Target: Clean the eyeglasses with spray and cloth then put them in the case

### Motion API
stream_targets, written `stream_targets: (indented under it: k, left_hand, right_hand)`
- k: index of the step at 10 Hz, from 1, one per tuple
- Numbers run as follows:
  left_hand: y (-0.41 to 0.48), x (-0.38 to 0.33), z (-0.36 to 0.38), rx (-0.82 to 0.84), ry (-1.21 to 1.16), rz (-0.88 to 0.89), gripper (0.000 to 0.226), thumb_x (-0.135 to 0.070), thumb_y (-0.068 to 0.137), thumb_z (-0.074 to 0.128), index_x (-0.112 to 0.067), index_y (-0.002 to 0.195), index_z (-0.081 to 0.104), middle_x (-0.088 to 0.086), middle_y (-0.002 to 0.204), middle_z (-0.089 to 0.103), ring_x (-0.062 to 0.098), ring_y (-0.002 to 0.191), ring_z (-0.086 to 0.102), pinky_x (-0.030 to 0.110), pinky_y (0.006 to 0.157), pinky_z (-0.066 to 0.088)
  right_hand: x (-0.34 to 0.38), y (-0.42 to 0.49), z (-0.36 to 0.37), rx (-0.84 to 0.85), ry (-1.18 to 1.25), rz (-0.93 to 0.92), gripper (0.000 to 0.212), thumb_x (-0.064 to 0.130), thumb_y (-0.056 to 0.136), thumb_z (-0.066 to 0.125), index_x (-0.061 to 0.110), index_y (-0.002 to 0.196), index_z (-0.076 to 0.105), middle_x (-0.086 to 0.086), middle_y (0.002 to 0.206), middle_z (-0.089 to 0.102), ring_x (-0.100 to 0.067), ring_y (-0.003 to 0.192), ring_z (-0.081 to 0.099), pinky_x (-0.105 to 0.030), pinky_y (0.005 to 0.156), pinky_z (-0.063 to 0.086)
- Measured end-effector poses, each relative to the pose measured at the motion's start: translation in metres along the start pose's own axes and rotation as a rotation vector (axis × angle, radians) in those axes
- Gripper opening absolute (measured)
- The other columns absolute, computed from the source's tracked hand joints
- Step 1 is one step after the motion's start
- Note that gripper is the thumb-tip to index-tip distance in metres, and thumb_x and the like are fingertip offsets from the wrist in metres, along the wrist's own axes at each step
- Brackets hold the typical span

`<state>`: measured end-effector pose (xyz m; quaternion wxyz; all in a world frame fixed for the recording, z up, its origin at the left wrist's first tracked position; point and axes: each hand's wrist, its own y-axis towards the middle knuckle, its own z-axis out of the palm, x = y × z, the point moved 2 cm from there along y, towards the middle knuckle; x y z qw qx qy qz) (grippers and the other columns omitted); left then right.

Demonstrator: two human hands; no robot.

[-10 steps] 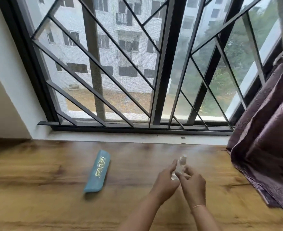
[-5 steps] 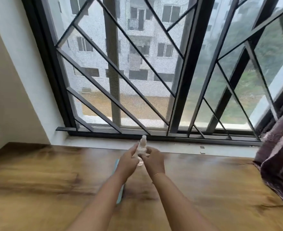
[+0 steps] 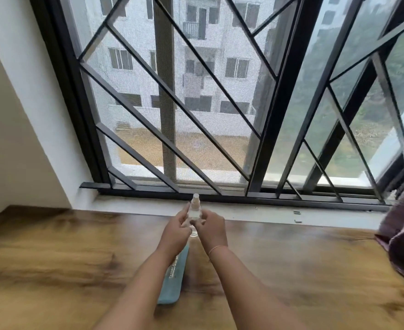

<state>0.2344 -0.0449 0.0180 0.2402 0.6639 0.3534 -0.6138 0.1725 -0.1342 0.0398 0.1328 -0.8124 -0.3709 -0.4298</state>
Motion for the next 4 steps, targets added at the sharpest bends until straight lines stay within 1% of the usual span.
stream_targets:
  k: [1,2,3,4]
  left_hand:
    - [-0.0024,-0.0020,-0.0002,-0.007,0.003,0.005,0.076,0.013,0.077,0.042,-0.027,0.141,0.037,0.000,0.138,0.049,0.004,0.124,0.043,0.020,0.094,0.037]
    - [-0.0050,-0.0014,0.0004,-0.008,0.020,0.016,0.074,0.011,0.078,0.043,-0.029,0.140,0.037,-0.011,0.126,0.056,-0.011,0.102,0.050,0.015,0.084,0.040]
    - [-0.0066,-0.0016,0.0003,-0.012,0.032,0.025,0.072,0.011,0.080,0.043,-0.027,0.141,0.035,-0.015,0.127,0.054,-0.011,0.097,0.051,0.013,0.080,0.040]
    - [-0.0097,-0.0060,0.0023,-0.067,0.031,0.044,0.070,0.008,0.083,0.044,-0.026,0.142,0.031,-0.007,0.141,0.044,0.009,0.112,0.053,0.022,0.085,0.042]
  right_hand:
    - [-0.0028,0.0008,0.0029,0.001,0.018,-0.002,0.010,0.012,0.078,0.061,0.007,0.085,0.066,-0.010,0.074,0.067,-0.023,0.071,0.059,-0.024,0.058,0.041]
    - [-0.0049,-0.0009,0.0049,-0.006,0.003,-0.019,0.010,0.015,0.078,0.061,0.009,0.085,0.066,-0.010,0.075,0.068,-0.020,0.066,0.056,-0.017,0.052,0.035]
    - [-0.0069,-0.0002,0.0075,0.016,-0.027,-0.015,0.012,0.018,0.079,0.060,0.008,0.085,0.062,-0.012,0.075,0.067,-0.024,0.070,0.059,-0.025,0.056,0.037]
    - [-0.0076,-0.0018,0.0057,0.027,-0.068,-0.032,0.014,0.020,0.082,0.056,0.007,0.081,0.053,-0.016,0.080,0.066,-0.031,0.076,0.059,-0.032,0.059,0.036]
